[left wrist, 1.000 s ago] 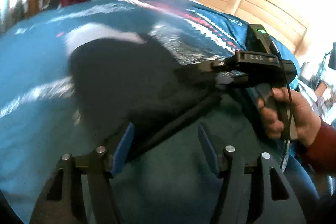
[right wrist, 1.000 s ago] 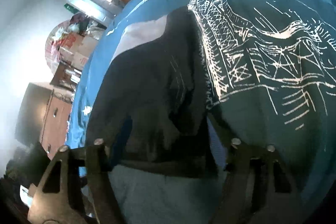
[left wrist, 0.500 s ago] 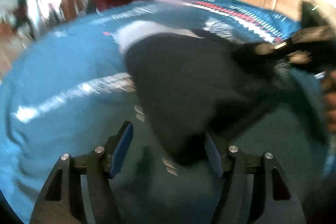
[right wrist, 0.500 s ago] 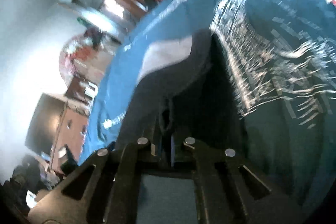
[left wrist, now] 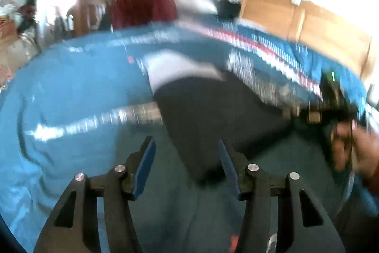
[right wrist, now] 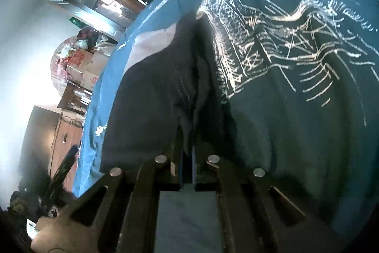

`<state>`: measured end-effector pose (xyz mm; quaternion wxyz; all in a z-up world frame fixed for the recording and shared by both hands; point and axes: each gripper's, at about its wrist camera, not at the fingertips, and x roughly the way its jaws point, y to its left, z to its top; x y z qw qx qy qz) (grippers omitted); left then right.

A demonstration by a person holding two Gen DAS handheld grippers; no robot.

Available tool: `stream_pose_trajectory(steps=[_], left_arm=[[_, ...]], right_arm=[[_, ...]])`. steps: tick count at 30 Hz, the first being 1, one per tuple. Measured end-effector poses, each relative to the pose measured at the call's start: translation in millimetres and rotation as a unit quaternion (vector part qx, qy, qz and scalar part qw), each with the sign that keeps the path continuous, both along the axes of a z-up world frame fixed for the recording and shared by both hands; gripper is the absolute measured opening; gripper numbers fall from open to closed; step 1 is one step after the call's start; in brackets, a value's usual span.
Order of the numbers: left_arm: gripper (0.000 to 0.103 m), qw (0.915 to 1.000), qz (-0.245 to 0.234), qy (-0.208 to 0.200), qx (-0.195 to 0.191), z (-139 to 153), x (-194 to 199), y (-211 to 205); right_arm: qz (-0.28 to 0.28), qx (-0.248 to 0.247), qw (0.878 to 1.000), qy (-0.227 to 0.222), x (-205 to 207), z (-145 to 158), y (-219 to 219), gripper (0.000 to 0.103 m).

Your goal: Fold large clothes

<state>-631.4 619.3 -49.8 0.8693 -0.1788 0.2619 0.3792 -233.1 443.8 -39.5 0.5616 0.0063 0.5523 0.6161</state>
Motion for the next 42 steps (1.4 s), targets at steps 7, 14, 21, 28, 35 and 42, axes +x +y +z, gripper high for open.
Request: stream_pose_trajectory(steps=[7, 14, 21, 28, 35, 42], left_arm=[[0.071, 0.9875, -0.041, 0.101, -0.114, -91, 45, 51], [0.065, 0.9998, -0.011, 0.018, 0.004, -1, 19, 66], [0.068, 0.9990, 0.002, 0.044, 0.006, -19, 84, 198], [0.067, 0.9886, 0.031, 0.133, -0.063, -96, 151, 281], [0.061, 0.9964, 0.006, 0.073, -0.043, -53, 109, 221], [0.074, 0.9955, -0.032, 0.064, -0.062, -62, 34, 70]], right_arm=[[0.016, -0.013, 1.000, -0.021, 0, -4, -3, 0.004], [0.054, -0.015, 0.986, -0.159, -4, 54, -7, 0.030], [0.124, 0.050, 0.966, -0.221, -16, 77, 143, 0.045], [0.205, -0.054, 0.936, -0.282, -32, -7, 266, 0.035], [0.180, 0.033, 0.931, -0.317, -40, 48, 164, 0.042], [0.154, 0.010, 0.939, -0.308, -59, 6, 39, 0.059]])
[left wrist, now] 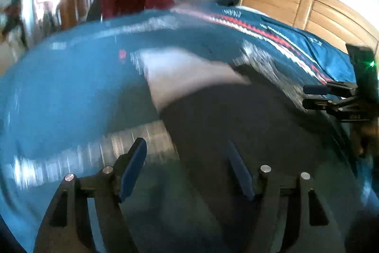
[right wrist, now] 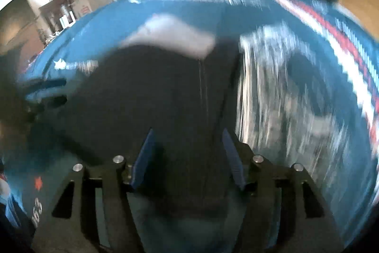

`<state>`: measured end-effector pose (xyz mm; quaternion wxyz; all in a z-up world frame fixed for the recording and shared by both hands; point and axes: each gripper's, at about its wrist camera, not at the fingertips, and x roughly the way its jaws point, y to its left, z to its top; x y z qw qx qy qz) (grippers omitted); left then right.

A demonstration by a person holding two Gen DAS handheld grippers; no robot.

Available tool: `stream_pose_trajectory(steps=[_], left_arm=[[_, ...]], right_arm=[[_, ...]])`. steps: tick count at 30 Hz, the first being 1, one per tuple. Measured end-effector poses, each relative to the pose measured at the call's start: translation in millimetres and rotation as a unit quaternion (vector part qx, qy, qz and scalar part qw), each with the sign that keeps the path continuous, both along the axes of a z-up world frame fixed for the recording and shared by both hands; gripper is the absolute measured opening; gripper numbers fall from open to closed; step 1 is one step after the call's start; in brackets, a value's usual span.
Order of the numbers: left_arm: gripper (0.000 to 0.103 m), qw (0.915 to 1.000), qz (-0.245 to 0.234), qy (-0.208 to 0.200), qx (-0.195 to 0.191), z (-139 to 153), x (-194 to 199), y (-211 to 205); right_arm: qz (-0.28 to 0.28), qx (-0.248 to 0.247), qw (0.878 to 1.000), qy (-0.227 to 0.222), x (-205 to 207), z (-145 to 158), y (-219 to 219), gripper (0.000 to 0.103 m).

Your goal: Fold large clothes

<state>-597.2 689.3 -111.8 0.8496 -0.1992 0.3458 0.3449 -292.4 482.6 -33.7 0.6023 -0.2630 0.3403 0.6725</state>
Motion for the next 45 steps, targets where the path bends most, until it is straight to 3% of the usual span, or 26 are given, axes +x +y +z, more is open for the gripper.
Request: stream_pose_trajectory(steps=[2, 3, 7, 9, 11, 17, 20, 22, 23, 26, 45], left_arm=[[0.075, 0.9990, 0.023, 0.022, -0.030, -27, -5, -11], [0.076, 0.9987, 0.034, 0.010, -0.038, -31, -10, -14], [0.073, 0.9944, 0.091, -0.002, -0.054, -8, -18, -23], [0.075, 0.9940, 0.102, -0.007, -0.041, 7, -22, -45], [0.079, 0.9929, 0.113, 0.007, -0.035, 10, -23, -64], [0.079, 0.9858, 0.147, 0.043, -0.067, -24, -47, -104], [0.084, 0.9851, 0.150, 0.048, -0.069, -38, -46, -107], [0.100, 0.9871, 0.134, 0.053, -0.069, -43, -40, -107], [0.103, 0.9879, 0.126, 0.063, -0.065, -47, -36, -108], [0.103, 0.9873, 0.121, 0.095, -0.039, -54, -28, -116], [0.103, 0.9898, 0.110, 0.084, -0.035, -55, -30, -114]], right_arm=[[-0.015, -0.034, 0.999, 0.019, 1, -24, 2, 0.062], [-0.023, -0.032, 0.999, 0.023, 3, -25, 1, 0.064], [-0.046, -0.011, 0.998, 0.028, 1, 11, -13, 0.064], [-0.048, 0.010, 0.999, 0.015, -10, 31, -38, 0.071], [-0.056, 0.016, 0.998, 0.007, -17, 36, -69, 0.087], [-0.079, -0.025, 0.996, -0.015, -28, 11, -119, 0.089], [-0.086, -0.057, 0.994, -0.034, -25, -15, -117, 0.089], [-0.091, -0.092, 0.991, -0.033, -21, -34, -114, 0.091], [-0.093, -0.088, 0.991, -0.029, -20, -39, -115, 0.095], [-0.095, -0.072, 0.992, -0.033, -20, -42, -116, 0.103], [-0.109, -0.035, 0.993, -0.027, -27, -44, -121, 0.103]])
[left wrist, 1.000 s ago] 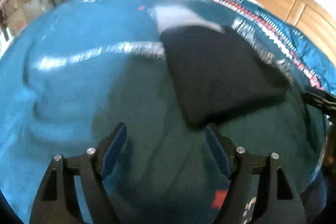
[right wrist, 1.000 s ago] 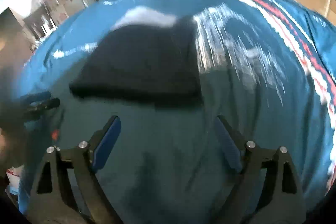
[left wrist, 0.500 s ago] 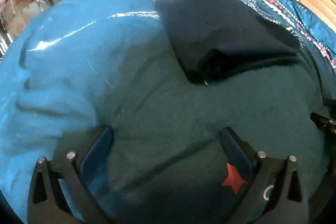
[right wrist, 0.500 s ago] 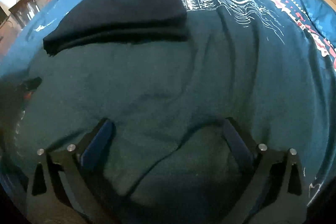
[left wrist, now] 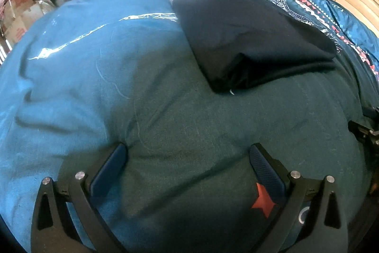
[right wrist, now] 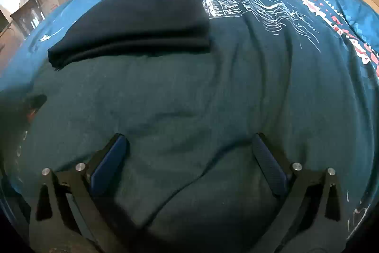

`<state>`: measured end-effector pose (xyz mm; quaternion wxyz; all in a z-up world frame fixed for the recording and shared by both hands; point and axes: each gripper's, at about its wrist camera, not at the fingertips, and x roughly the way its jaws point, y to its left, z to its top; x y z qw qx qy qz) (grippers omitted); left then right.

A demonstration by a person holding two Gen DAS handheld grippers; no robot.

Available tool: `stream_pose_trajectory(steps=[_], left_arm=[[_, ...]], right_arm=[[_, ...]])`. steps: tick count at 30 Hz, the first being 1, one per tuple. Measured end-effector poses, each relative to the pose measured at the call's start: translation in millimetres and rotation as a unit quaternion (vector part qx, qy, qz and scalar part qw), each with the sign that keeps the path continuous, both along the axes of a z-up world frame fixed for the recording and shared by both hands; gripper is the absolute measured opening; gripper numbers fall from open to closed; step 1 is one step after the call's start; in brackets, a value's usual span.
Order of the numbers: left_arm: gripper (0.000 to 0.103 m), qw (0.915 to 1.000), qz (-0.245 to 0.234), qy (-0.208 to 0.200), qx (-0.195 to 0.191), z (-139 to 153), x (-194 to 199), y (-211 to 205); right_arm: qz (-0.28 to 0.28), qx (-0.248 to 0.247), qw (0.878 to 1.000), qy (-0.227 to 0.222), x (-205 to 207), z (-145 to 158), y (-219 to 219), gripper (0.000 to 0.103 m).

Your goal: Fold large clothes

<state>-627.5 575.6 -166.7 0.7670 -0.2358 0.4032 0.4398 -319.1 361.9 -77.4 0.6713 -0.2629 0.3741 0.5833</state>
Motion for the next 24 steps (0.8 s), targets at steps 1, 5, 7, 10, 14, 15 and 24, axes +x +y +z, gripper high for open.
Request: stream_pose_trajectory(steps=[1, 5, 7, 10, 14, 15, 24], left_arm=[[0.103, 1.0000, 0.000, 0.000, 0.000, 0.0, 0.1, 0.3], [0.103, 1.0000, 0.000, 0.001, 0.001, 0.0, 0.9, -0.1], [0.103, 1.0000, 0.000, 0.001, 0.001, 0.0, 0.9, -0.3], [0.103, 1.0000, 0.000, 0.000, 0.002, -0.4, 0.7, 0.3], [0.103, 1.0000, -0.001, -0.001, 0.003, -0.7, 1.3, 0.8], [0.103, 1.0000, -0.001, 0.000, 0.003, -0.7, 1.5, 0.7], [0.103, 0.9999, 0.002, 0.005, 0.011, -2.1, 4.4, -0.5]], right_arm=[[0.000, 0.000, 1.000, 0.000, -0.1, 0.1, 0.3, 0.103], [-0.001, 0.003, 1.000, 0.001, -1.3, -0.5, -0.8, 0.103], [-0.002, 0.004, 1.000, 0.002, -0.2, -0.9, -0.6, 0.103], [-0.003, 0.008, 1.000, 0.004, 0.8, -1.1, 0.0, 0.103], [-0.006, 0.012, 1.000, 0.007, 1.6, -1.3, 0.8, 0.103], [-0.007, 0.013, 1.000, 0.008, 2.6, -1.0, 1.2, 0.103], [0.003, 0.014, 1.000, 0.016, 5.7, 0.2, 0.5, 0.103]])
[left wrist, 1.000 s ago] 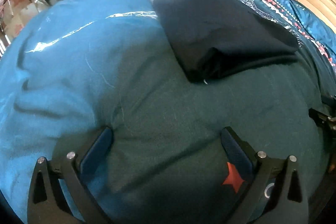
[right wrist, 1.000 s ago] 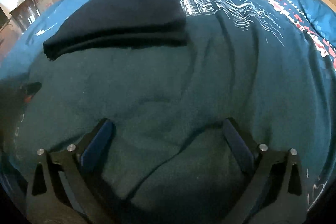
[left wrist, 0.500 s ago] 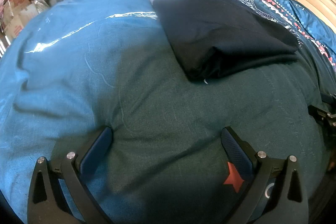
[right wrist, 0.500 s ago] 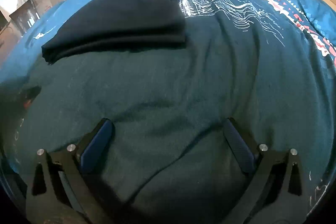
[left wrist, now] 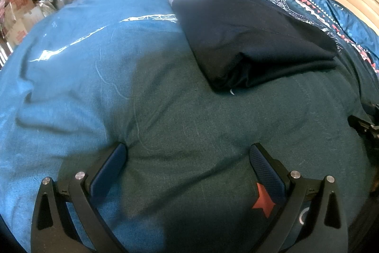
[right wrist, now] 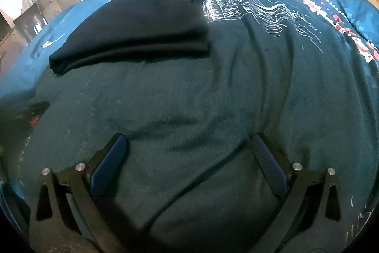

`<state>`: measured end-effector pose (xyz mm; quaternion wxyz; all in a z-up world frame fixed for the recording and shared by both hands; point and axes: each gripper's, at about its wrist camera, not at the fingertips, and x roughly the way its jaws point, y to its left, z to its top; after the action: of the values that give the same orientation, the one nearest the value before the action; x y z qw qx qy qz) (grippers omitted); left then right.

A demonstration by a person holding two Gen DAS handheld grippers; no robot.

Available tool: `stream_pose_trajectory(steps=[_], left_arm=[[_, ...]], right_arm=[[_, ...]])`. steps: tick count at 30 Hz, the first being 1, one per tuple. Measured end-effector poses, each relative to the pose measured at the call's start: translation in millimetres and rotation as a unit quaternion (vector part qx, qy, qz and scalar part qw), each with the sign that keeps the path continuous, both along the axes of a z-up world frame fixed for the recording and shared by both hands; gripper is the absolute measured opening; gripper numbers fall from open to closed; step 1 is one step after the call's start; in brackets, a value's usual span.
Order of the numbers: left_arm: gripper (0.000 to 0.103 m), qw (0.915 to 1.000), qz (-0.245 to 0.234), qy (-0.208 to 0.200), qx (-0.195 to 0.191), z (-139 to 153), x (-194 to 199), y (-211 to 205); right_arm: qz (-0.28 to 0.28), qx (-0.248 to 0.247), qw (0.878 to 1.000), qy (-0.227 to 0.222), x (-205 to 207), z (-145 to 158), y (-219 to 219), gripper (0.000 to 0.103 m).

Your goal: Fold large clothes

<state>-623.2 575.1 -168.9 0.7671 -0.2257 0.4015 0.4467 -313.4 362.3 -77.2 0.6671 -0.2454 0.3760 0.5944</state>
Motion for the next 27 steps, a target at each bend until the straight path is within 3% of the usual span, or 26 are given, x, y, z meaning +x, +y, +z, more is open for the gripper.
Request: stream_pose_trajectory(steps=[27], left_arm=[[0.103, 0.9998, 0.008, 0.003, 0.015, -1.3, 1.4, 0.7]], right_arm=[[0.009, -0.014, 1.000, -0.006, 0.1, -0.5, 4.5, 0.103]])
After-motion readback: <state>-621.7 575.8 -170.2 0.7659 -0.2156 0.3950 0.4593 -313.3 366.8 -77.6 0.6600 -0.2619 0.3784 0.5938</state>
